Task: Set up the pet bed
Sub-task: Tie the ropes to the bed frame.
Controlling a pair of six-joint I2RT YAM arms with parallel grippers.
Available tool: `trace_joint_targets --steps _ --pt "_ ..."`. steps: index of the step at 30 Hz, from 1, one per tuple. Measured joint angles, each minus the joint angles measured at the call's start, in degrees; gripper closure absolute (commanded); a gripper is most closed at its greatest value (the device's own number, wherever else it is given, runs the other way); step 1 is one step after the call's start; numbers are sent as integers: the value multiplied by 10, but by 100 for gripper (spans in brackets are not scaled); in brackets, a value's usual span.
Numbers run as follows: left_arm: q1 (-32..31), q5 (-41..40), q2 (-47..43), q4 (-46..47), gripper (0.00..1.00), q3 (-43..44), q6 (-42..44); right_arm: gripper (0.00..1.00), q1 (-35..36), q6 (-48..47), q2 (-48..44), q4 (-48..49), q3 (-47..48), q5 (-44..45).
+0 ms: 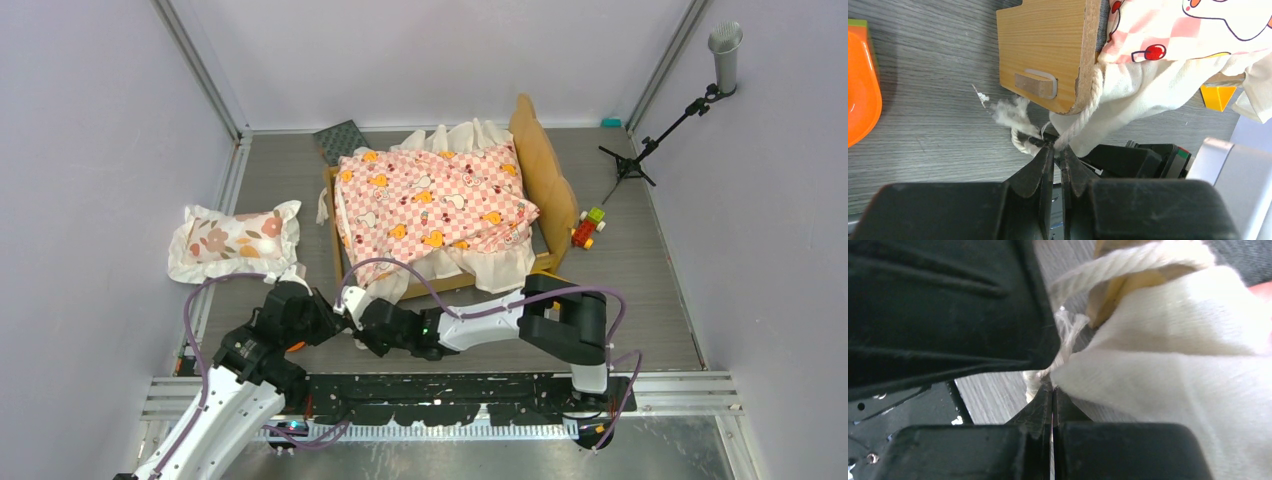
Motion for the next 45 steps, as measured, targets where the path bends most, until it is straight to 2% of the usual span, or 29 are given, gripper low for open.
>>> trace_joint_targets --steps 7,14,20,25,29,33,45 --pt "0 0 0 1 89 0 0 99 0 -54 -10 35 -23 -46" --pt "0 3 4 4 86 -4 0 99 0 -95 -10 55 -29 -57" --pt "0 5 8 5 79 -4 0 99 0 -106 -10 122 -46 -29" --pt "0 6 10 5 68 -5 -1 99 0 -106 -9 195 -76 -13" --pt "0 6 12 4 66 -5 -2 99 0 -106 1 233 -83 -8" --pt "0 6 13 4 64 -5 -2 99 0 -106 13 252 -83 -6" --pt "0 -23 13 -25 47 22 0 99 0 -106 26 280 -83 16"
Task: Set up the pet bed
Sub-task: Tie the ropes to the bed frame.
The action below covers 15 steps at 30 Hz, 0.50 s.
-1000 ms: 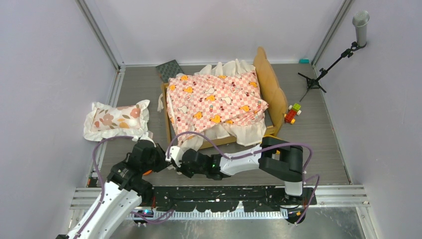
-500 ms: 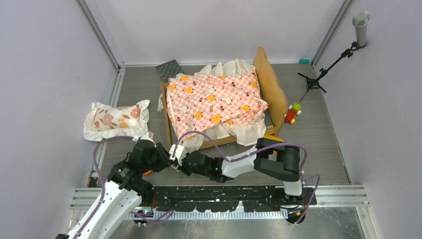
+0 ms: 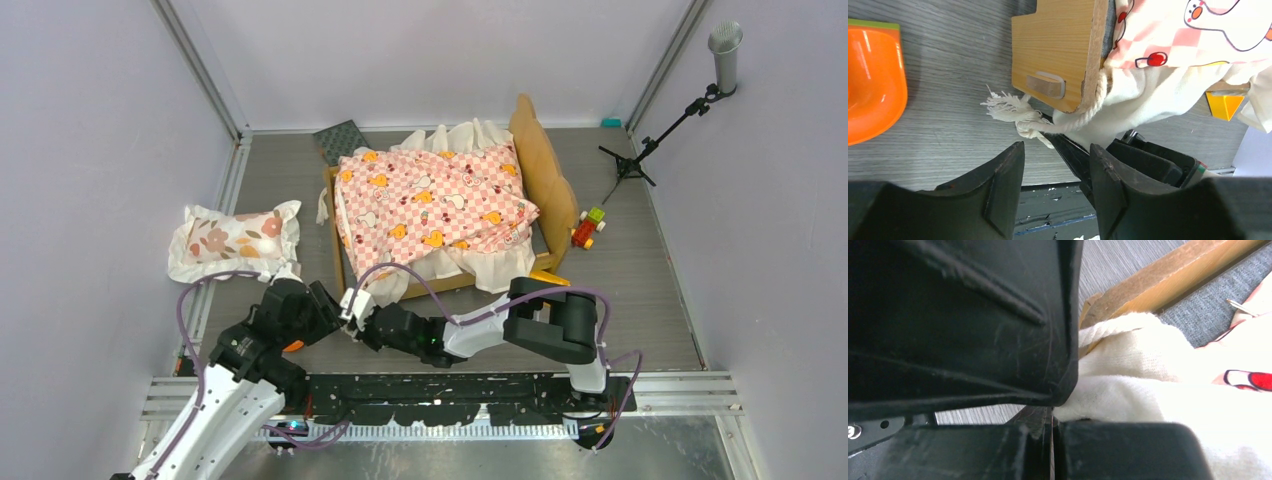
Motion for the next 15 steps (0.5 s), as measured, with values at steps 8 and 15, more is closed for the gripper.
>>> trace_joint_targets --steps 8,15 --pt "0 -59 0 -56 43 49 -16 99 0 0 18 12 16 3" --pt "0 -129 -20 -111 42 69 -67 99 0 0 22 27 16 4"
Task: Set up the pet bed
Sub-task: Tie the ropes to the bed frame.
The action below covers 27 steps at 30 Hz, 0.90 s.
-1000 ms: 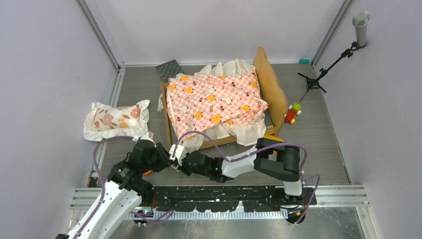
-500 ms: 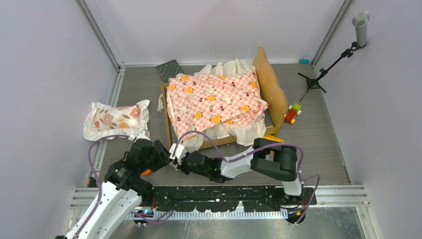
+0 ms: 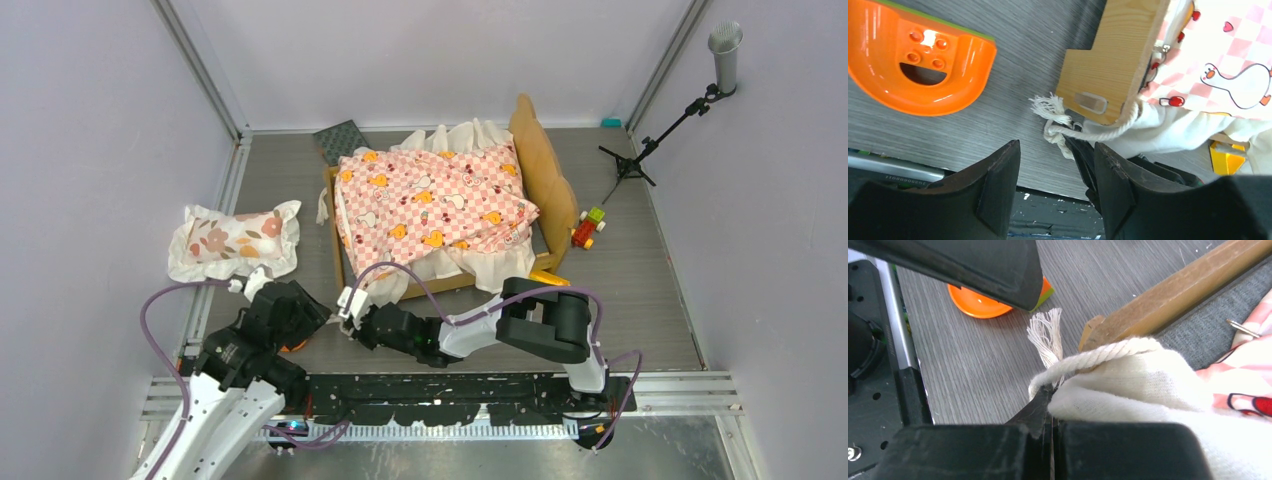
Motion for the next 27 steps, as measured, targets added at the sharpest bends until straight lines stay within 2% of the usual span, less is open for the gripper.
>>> trace_joint_targets --steps 3,10,12,17,27 --pt "0 -16 7 -12 40 0 -22 99 0 5 0 14 0 0" --pt "0 -32 22 -19 25 -10 -73 99 0 15 0 31 0 -7" --pt "0 -34 22 -15 24 -11 -84 99 0 16 0 35 0 -9" --pt "0 -35 24 -6 24 -15 -103 99 0 19 2 43 0 -11" --pt "0 -23 30 28 34 -59 -131 99 0 31 2 70 -1 -11"
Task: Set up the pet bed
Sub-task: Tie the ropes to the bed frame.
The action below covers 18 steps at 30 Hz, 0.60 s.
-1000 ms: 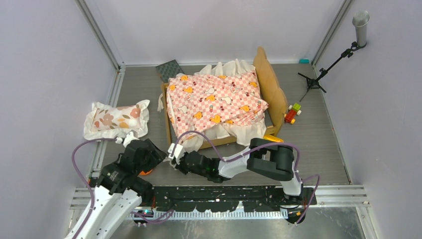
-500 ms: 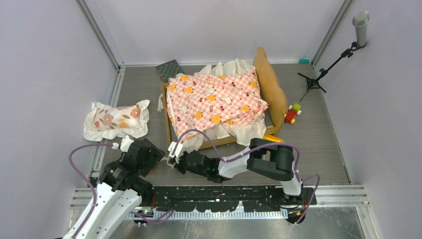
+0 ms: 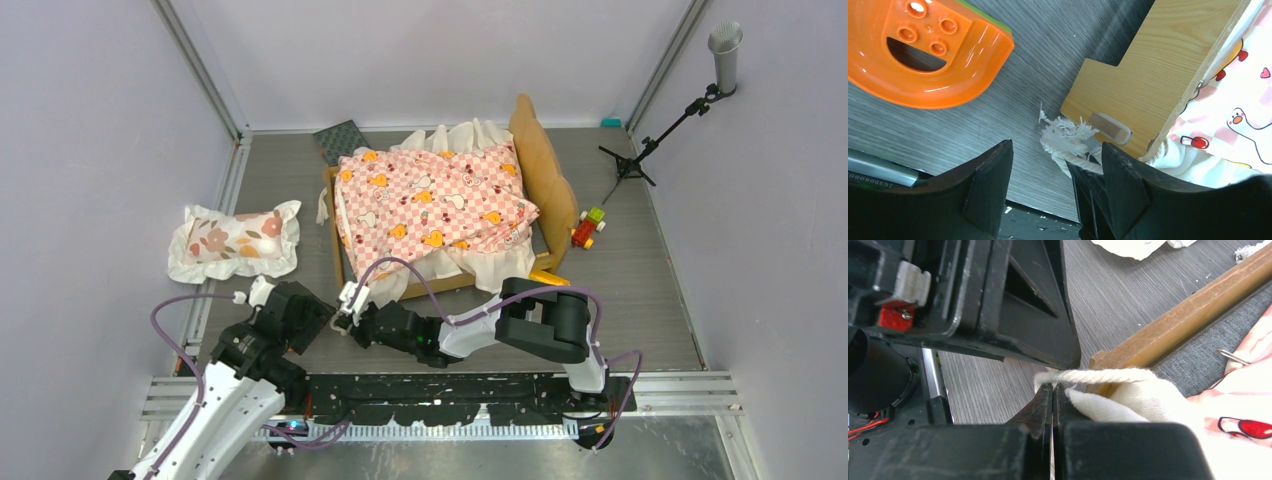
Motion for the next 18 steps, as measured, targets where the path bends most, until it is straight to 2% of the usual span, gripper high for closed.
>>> trace_joint_targets --steps 4,8,12,18 --pt "0 2 6 13 37 -3 -2 99 0 3 0 8 -2 0" --pt "0 3 12 25 45 -3 -2 99 0 4 0 10 -7 0" --pt "0 3 13 34 48 -7 -2 99 -1 4 0 13 -14 -1" --pt "0 3 14 46 46 -11 0 99 -2 4 0 16 -23 -4"
